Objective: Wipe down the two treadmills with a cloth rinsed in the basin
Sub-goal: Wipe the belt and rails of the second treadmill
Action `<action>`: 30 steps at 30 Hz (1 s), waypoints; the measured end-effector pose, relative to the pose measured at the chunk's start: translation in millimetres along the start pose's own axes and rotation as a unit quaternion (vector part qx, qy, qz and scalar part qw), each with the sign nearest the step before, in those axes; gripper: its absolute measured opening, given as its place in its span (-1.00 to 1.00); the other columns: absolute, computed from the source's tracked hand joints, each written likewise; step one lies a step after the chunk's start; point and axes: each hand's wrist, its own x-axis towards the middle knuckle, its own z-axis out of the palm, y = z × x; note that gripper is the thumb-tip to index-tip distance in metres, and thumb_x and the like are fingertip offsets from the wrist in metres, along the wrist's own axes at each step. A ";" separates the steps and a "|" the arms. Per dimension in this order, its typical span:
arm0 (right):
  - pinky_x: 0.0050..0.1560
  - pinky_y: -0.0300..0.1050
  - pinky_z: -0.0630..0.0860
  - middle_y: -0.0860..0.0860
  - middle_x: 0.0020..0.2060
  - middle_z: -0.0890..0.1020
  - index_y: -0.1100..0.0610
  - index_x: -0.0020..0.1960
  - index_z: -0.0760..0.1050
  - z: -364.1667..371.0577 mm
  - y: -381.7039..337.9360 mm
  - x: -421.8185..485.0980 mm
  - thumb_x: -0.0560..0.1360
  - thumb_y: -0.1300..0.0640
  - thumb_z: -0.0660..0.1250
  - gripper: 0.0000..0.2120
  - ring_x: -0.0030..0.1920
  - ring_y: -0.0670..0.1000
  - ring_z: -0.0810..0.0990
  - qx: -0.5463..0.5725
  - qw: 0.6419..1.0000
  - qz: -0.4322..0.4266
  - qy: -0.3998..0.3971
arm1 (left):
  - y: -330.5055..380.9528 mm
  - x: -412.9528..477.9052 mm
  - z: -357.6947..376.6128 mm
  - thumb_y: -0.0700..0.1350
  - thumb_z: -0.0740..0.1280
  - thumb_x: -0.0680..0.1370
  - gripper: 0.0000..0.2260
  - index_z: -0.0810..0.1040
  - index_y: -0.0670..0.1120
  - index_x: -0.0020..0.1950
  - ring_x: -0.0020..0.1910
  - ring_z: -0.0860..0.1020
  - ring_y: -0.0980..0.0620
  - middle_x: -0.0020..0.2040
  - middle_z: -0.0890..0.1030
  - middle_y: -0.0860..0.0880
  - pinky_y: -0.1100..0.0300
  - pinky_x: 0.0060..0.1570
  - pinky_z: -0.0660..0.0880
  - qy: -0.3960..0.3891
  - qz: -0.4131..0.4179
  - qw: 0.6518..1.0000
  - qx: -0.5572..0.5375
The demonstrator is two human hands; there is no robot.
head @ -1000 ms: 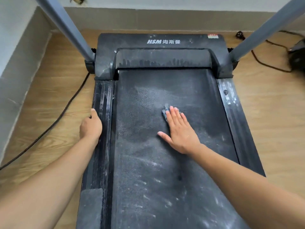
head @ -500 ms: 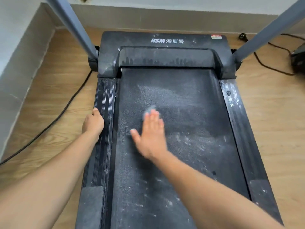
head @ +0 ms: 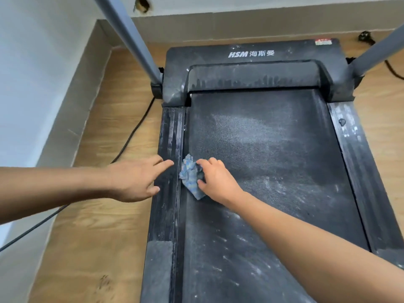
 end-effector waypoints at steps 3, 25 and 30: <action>-0.07 0.02 0.55 0.03 -0.04 0.63 0.10 0.13 0.53 0.6 -16.0 3.6 0.49 0.14 0.37 -0.78 0.04 0.14 0.59 0.029 0.998 0.053 -0.002 | 20.4 11.5 13.3 0.05 0.23 0.69 -0.49 0.20 0.03 0.62 0.37 0.50 -0.09 0.43 0.39 -0.02 0.03 0.31 0.43 0.041 -0.004 0.992 -0.116; -0.12 -0.15 0.66 0.24 0.07 0.72 0.29 0.24 0.57 -71.1 -44.4 -0.2 0.59 0.20 0.46 -0.73 -0.09 0.12 0.71 0.693 0.708 0.129 -0.035 | 15.7 24.1 -2.6 -0.02 0.59 0.49 -0.73 0.52 0.09 0.01 -0.07 0.54 0.12 -0.01 0.55 0.04 0.26 -0.10 0.45 0.326 0.026 0.838 -0.437; -0.17 -0.19 0.64 0.19 0.04 0.69 0.25 0.23 0.61 -77.2 -49.5 2.5 0.60 0.15 0.44 -0.75 -0.16 0.05 0.69 0.720 0.682 0.112 -0.064 | 24.8 12.0 -15.8 0.13 0.58 0.48 -0.67 0.55 0.04 0.09 0.08 0.51 0.06 0.07 0.49 0.09 0.29 -0.01 0.43 0.355 0.123 0.875 -0.306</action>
